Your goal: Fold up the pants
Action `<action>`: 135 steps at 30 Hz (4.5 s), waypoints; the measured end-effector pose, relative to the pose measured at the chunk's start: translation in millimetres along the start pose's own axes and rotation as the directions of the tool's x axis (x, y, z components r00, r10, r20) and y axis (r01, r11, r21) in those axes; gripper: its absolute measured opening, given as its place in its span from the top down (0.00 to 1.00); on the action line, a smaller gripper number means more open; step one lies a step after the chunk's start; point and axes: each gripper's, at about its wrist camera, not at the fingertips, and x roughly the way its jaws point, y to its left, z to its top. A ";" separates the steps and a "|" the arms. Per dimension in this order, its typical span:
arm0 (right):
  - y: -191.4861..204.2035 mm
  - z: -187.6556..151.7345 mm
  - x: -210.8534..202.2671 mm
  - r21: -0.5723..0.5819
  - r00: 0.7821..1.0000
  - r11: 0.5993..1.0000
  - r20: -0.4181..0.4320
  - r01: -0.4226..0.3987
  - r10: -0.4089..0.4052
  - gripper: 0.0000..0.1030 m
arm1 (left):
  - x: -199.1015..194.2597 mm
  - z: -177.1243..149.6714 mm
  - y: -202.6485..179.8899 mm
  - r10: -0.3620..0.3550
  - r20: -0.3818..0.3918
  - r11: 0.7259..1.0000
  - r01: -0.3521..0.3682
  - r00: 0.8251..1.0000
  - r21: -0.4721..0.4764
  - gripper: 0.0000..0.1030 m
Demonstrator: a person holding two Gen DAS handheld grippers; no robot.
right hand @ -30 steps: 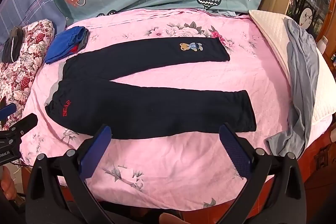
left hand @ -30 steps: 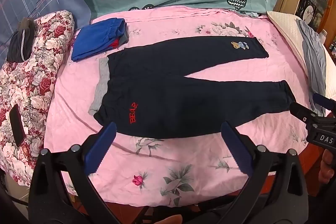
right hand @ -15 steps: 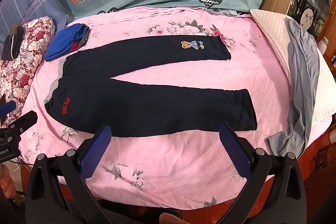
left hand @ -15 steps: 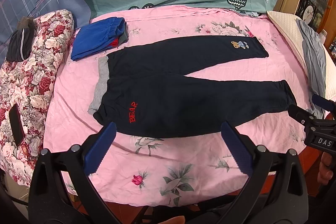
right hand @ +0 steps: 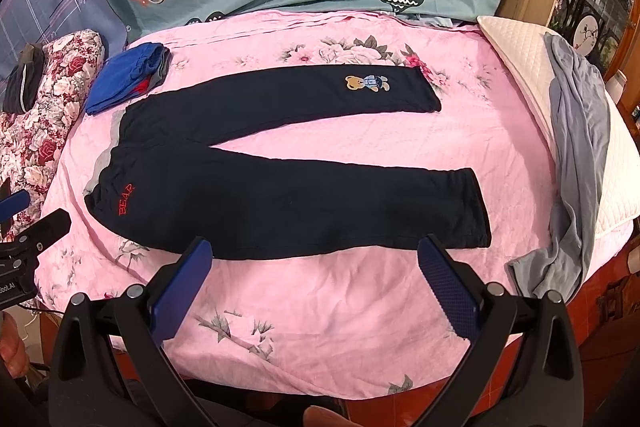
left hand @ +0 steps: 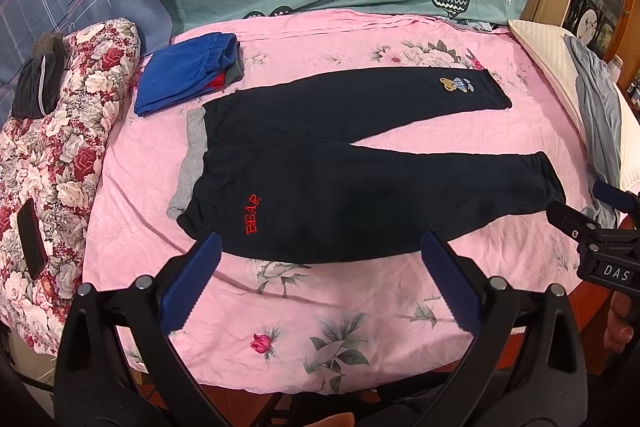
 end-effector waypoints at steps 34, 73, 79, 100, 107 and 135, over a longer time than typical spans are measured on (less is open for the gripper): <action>2.1 1.4 5.3 -0.006 1.000 1.000 -0.008 -0.003 0.003 0.01 | 6.1 0.8 6.3 -0.001 -0.009 1.000 0.001 1.000 0.004 0.02; 87.7 48.4 78.7 -0.127 0.994 0.990 -0.095 -0.059 0.047 0.01 | 99.6 35.3 202.0 0.063 -0.108 0.982 -0.081 0.992 -0.171 0.02; 136.2 97.5 108.4 -0.252 0.992 0.962 -0.093 -0.101 0.080 0.07 | 148.7 78.6 248.0 -0.077 -0.114 0.990 0.063 0.991 -0.127 0.05; 197.8 245.2 297.8 -0.596 0.915 0.699 -0.323 -0.394 0.240 0.48 | 289.5 141.0 279.8 -0.253 -0.224 0.955 0.205 0.941 -0.215 0.41; 206.6 263.2 344.7 -0.617 0.852 0.594 -0.443 -0.516 0.279 0.48 | 315.5 149.9 280.4 -0.337 -0.262 0.937 0.295 0.904 -0.186 0.41; 174.6 149.4 129.1 -0.765 0.898 0.471 -0.359 -0.439 0.254 0.97 | 174.0 127.5 246.3 -0.484 -0.195 0.846 0.513 0.853 0.147 0.90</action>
